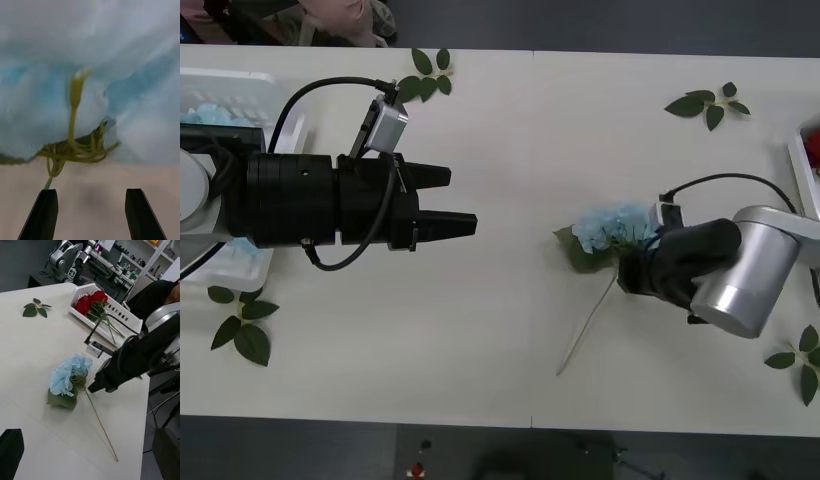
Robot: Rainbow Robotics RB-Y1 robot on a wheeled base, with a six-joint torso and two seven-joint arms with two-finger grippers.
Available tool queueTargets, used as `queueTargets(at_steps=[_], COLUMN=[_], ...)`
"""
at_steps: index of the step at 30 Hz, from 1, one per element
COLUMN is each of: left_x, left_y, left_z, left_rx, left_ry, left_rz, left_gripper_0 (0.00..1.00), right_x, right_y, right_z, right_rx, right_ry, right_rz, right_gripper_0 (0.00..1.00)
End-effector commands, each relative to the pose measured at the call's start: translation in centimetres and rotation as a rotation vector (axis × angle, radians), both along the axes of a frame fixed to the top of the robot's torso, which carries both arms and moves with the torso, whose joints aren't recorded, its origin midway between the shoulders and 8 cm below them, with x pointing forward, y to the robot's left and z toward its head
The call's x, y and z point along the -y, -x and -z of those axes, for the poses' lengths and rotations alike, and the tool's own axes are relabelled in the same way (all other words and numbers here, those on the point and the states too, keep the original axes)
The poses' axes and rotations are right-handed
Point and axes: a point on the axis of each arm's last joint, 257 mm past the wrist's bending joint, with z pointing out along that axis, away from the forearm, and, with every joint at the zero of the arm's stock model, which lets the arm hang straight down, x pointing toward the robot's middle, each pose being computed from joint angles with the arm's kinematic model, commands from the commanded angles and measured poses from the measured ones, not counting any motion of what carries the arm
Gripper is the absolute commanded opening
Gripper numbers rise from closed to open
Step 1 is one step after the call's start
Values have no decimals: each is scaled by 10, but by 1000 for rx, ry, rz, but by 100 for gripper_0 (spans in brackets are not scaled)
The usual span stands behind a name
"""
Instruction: Put the red flowers into the right box and the blue flowers into the left box
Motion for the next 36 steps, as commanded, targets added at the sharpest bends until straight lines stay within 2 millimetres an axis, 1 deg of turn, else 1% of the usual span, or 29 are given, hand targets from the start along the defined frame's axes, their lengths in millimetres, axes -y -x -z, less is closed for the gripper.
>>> queueTargets(at_steps=[1, 4, 6, 11, 16, 18, 19, 21, 22, 28, 31, 34, 35, 36], left_x=[7, 7, 7, 7, 7, 7, 7, 7, 7, 7, 7, 7, 7, 7], left_y=[-3, -3, -3, -3, -3, -3, -3, -3, -3, -3, -3, -3, -3, -3], left_z=[-20, -20, -20, -20, -20, -20, -20, -20, -20, -20, -20, -20, -20, -20], left_rx=[87, 87, 87, 87, 87, 87, 87, 87, 87, 87, 87, 87, 87, 87], left_ry=[9, 9, 9, 9, 9, 9, 9, 9, 9, 9, 9, 9, 9, 9], left_rz=[19, 19, 19, 19, 19, 19, 19, 19, 19, 19, 19, 19, 19, 19], left_gripper_0=[100, 100, 100, 100, 100, 100, 100, 100, 100, 100, 100, 100, 100, 100], right_x=[-34, -38, -43, -52, -57, -59, -57, -57, -55, -52, -51, -49, -51, -51], right_y=[0, 1, 0, -6, -13, -15, -16, -17, -18, -21, -24, -31, -33, -34], right_z=[-17, -14, -8, 6, 15, 18, 20, 22, 23, 20, 14, -6, -18, -24], right_rx=[36, 29, 18, 11, 7, 9, 7, 5, 7, 16, 33, 71, 86, 91], right_ry=[-22, -27, -35, -47, -48, -48, -45, -43, -39, -35, -45, -76, -103, -119], right_rz=[-91, -92, -87, -71, -62, -62, -58, -53, -51, -53, -62, -76, -84, -84], right_gripper_0=[53, 52, 52, 52, 52, 46, 34, 6, 0, 0, 0, 0, 0, 0])
